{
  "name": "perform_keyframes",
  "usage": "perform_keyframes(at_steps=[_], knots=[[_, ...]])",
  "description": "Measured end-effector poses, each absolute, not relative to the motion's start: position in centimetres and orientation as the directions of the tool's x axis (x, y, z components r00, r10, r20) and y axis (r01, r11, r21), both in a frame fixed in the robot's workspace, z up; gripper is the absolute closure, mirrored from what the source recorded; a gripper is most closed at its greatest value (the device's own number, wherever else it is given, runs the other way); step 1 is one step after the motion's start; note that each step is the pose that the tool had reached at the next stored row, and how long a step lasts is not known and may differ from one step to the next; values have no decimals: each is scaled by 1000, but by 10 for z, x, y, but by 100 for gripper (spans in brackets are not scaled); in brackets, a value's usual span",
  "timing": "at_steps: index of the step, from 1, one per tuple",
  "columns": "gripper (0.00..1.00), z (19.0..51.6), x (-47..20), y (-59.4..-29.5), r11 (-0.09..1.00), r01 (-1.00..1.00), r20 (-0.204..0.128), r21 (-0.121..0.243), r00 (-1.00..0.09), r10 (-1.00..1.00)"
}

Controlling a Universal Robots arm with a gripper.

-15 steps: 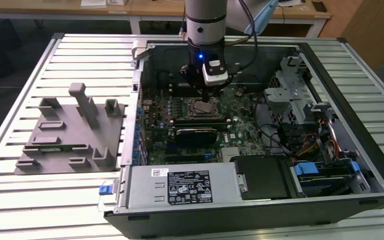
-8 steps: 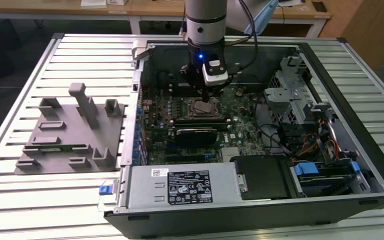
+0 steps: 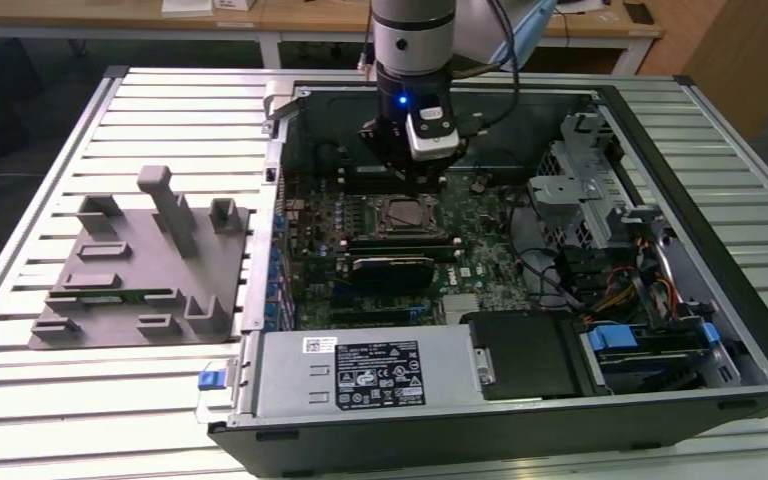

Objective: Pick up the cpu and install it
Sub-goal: 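Install the second cpu locking lever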

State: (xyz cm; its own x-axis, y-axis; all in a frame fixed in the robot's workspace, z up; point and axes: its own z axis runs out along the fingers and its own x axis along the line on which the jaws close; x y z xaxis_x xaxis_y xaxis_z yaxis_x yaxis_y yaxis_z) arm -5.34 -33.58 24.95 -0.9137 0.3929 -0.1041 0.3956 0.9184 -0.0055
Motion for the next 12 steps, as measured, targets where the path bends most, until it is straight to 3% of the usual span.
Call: perform_keyframes(at_steps=[12], knots=[[89,250,-53,-339,918,396,-104,-5,-914,393]])
